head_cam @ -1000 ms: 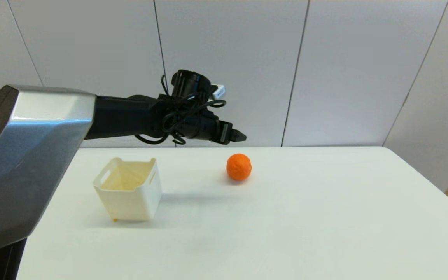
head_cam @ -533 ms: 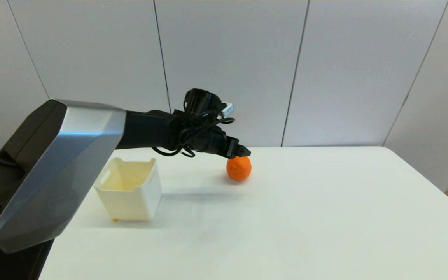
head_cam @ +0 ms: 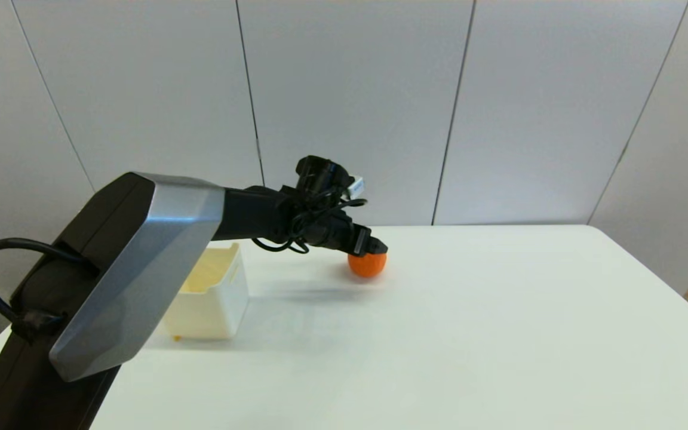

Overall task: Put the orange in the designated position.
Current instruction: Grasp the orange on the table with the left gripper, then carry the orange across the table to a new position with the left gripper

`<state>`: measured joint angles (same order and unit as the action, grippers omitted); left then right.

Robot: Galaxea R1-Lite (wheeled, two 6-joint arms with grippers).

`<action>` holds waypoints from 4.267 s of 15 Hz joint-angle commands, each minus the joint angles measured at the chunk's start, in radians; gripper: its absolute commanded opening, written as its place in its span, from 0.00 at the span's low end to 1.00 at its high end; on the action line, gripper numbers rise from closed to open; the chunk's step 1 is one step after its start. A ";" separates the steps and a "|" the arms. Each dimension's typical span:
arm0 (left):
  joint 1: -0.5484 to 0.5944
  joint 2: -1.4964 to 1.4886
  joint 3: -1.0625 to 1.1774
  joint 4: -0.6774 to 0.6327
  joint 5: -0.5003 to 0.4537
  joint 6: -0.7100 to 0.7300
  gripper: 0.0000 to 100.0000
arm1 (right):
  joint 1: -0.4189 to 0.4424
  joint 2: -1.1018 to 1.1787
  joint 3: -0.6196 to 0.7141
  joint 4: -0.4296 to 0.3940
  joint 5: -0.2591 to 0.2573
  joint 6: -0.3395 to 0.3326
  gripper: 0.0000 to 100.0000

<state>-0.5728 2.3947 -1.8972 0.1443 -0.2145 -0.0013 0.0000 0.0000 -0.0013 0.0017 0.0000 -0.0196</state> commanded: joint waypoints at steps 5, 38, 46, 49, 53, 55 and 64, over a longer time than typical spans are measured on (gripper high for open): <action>-0.021 0.054 -0.026 0.001 0.000 -0.009 1.00 | 0.000 0.002 0.000 0.000 0.000 0.000 1.00; 0.080 -0.282 0.021 0.020 0.089 -0.026 0.00 | 0.000 0.002 0.000 0.000 0.000 0.000 1.00; 0.278 -0.588 0.244 0.020 0.087 -0.019 0.00 | 0.000 0.002 0.000 0.000 0.000 0.000 1.00; 0.346 -0.670 0.322 0.020 0.087 -0.017 0.00 | 0.000 0.002 0.000 0.000 0.000 0.000 1.00; 0.435 -0.758 0.420 0.020 0.089 -0.011 0.00 | 0.000 0.002 0.000 0.000 0.000 0.000 1.00; 0.475 -0.789 0.472 0.020 0.089 -0.011 0.00 | 0.000 0.002 0.000 0.000 0.000 0.000 1.00; 0.694 -0.844 0.692 0.020 0.092 -0.011 0.00 | 0.000 0.002 0.000 0.000 0.000 0.000 1.00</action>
<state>0.0879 1.5500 -1.2315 0.1634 -0.1217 -0.0115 0.0000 0.0000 -0.0017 0.0019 0.0000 -0.0191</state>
